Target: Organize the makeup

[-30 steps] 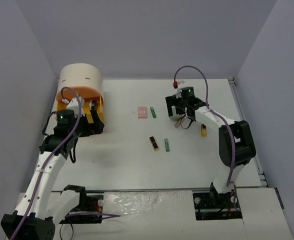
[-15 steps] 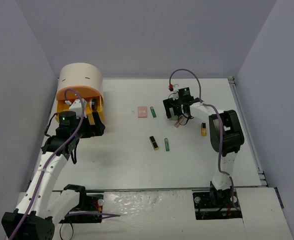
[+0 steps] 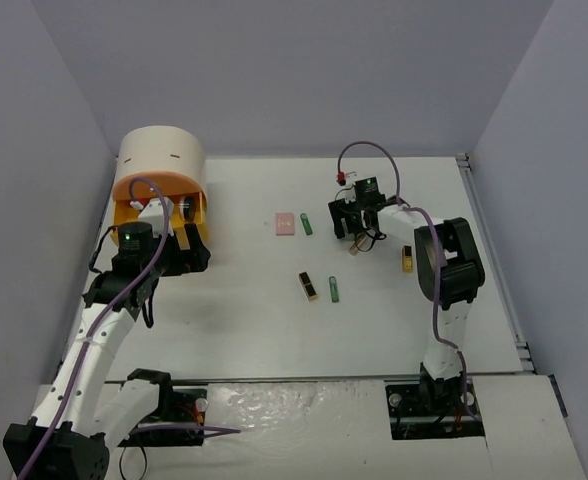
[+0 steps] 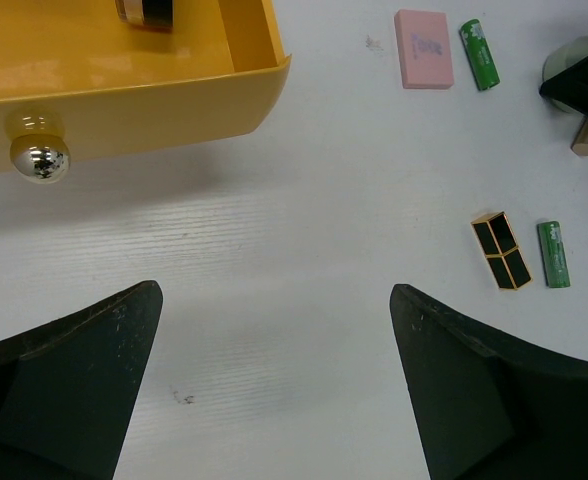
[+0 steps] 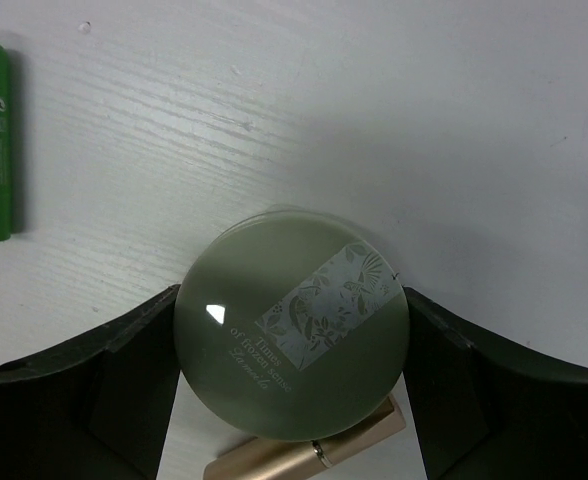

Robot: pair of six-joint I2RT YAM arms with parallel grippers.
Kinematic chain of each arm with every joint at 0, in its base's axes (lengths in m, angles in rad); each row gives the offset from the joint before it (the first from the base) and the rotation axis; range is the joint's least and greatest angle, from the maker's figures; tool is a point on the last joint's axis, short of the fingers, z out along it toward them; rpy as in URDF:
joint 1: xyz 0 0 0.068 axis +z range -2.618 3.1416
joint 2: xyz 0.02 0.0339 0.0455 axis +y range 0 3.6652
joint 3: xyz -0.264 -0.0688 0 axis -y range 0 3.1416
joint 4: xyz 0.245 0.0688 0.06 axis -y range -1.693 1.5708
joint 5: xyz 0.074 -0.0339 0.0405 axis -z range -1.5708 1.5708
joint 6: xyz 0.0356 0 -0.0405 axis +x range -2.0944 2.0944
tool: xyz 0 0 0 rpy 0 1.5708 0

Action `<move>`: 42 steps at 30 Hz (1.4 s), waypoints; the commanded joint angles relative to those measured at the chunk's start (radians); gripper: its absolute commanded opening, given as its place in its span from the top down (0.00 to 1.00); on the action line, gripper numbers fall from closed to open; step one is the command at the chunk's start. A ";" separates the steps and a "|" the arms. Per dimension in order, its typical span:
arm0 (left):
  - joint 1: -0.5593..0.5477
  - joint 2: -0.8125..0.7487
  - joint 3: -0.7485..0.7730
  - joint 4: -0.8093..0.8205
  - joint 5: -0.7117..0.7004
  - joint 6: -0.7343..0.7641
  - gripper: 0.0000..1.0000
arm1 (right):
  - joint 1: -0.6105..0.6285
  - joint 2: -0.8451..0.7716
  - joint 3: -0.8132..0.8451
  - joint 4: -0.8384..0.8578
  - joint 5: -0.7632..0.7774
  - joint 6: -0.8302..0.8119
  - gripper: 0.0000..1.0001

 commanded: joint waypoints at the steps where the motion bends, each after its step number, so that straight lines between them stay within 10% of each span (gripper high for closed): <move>1: -0.002 -0.002 0.041 0.064 0.013 0.001 0.03 | -0.003 -0.014 0.034 -0.009 0.011 -0.001 0.36; 9: -0.004 0.029 0.116 0.020 0.042 -0.014 0.03 | 0.050 -0.148 0.005 -0.008 -0.037 -0.064 0.73; 27: -0.105 0.107 0.350 -0.013 0.352 -0.318 0.03 | 0.610 -0.632 -0.159 0.180 -0.133 -0.152 0.73; 42: -0.292 0.091 0.299 -0.018 0.281 -0.384 0.05 | 0.675 -0.743 -0.207 0.254 -0.153 -0.148 0.72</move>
